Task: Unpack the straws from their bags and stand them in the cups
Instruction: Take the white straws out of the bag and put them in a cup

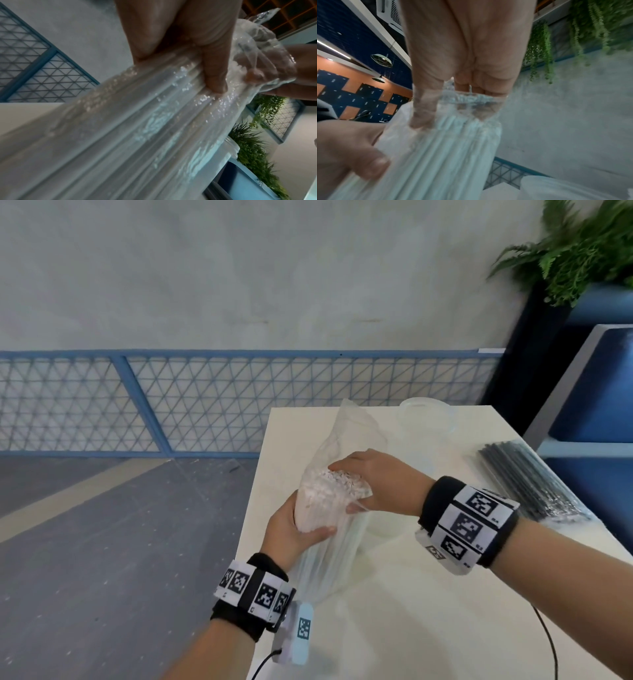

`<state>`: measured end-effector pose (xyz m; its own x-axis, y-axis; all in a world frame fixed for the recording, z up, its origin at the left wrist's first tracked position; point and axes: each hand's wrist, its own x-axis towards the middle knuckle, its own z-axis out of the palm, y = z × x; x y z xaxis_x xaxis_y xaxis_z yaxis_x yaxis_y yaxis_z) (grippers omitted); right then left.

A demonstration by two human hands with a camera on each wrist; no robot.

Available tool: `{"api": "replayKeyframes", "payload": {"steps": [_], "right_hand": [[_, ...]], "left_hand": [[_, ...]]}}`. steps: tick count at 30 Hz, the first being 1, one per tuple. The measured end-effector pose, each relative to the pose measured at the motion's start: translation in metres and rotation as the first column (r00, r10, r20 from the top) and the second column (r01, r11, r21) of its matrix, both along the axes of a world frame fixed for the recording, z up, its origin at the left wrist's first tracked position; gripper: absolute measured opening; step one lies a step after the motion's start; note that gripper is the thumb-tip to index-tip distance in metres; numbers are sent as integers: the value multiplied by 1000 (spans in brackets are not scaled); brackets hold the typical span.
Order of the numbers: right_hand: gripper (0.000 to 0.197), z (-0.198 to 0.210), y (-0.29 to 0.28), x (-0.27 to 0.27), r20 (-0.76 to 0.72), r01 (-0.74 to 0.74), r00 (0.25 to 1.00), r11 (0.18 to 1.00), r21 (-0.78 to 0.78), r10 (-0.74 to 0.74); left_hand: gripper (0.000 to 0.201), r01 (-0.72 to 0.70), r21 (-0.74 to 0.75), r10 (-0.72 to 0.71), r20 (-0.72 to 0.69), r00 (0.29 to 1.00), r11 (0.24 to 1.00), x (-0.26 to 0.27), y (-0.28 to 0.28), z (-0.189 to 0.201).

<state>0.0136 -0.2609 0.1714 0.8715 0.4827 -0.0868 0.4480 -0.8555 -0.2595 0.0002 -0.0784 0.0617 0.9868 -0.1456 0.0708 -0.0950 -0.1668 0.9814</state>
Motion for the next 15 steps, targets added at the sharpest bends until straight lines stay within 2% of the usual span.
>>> {"api": "replayKeyframes", "payload": {"steps": [7,11,15], "right_hand": [[42,-8,13,17,51,-7,999,986,166,-2],[55,-11,19,22,24,-58,998,978,200,55],[62,-15,32,21,44,-79,996,987,140,74]], "left_hand": [[64,-72,-63,71,-31,997,995,4,6,-2],[64,-92,-88,90,-30,996,992,10,2,-2],[65,1,16,-1,-40,999,1000,14,-3,-1]]}}
